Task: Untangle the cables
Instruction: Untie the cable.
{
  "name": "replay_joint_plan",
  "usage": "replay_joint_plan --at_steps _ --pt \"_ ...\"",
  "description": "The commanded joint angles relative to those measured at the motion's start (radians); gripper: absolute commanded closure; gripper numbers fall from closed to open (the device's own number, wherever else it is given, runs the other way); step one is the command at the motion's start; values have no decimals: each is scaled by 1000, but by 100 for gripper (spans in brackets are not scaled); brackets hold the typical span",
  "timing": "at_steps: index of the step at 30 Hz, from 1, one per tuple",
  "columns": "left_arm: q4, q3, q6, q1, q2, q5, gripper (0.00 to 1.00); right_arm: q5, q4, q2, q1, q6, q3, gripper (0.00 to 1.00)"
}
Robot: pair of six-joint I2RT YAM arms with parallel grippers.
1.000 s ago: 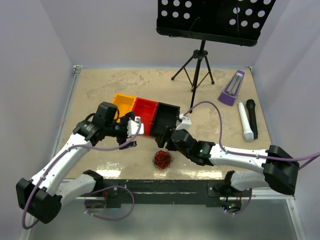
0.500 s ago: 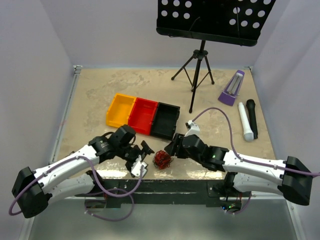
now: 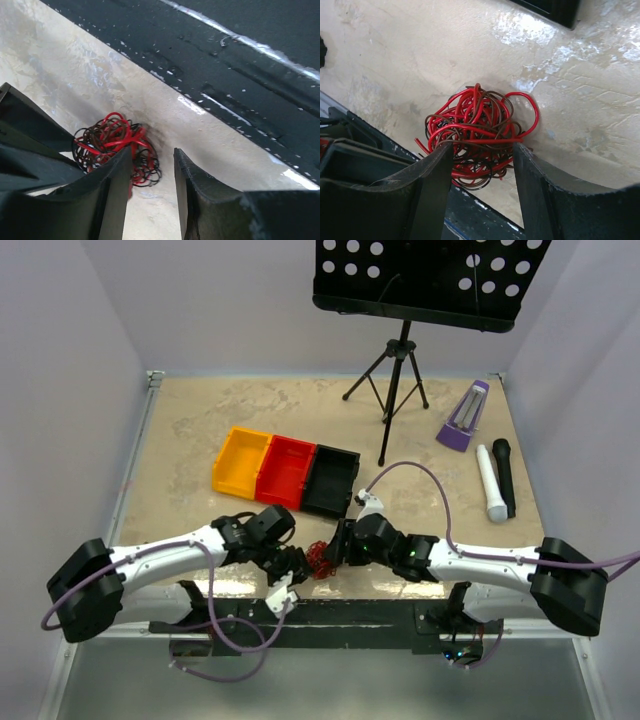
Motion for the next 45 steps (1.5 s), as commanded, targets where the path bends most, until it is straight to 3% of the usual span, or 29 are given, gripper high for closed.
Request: replay_joint_plan --at_steps 1,5,9,17,25,28,35,45 --pt "17 103 -13 -16 90 28 55 -16 54 -4 -1 -19 5 45" --pt "32 117 -29 -18 120 -3 56 -7 51 -16 -1 -14 2 45" --pt "-55 121 30 -18 130 -44 64 3 37 -24 -1 -13 -3 45" --pt "-100 77 44 -18 69 -92 68 36 2 -33 -1 -17 11 45" --pt "-15 19 -1 -18 -68 -95 54 39 -1 -30 -1 -20 26 45" --pt "35 -37 10 -18 -97 -93 54 41 0 -24 -2 -23 32 45" --pt "46 12 -7 -18 39 -128 68 44 -10 -39 -2 -20 38 45" --pt "71 22 -18 -18 44 -127 70 43 -15 -56 -2 -20 34 45"
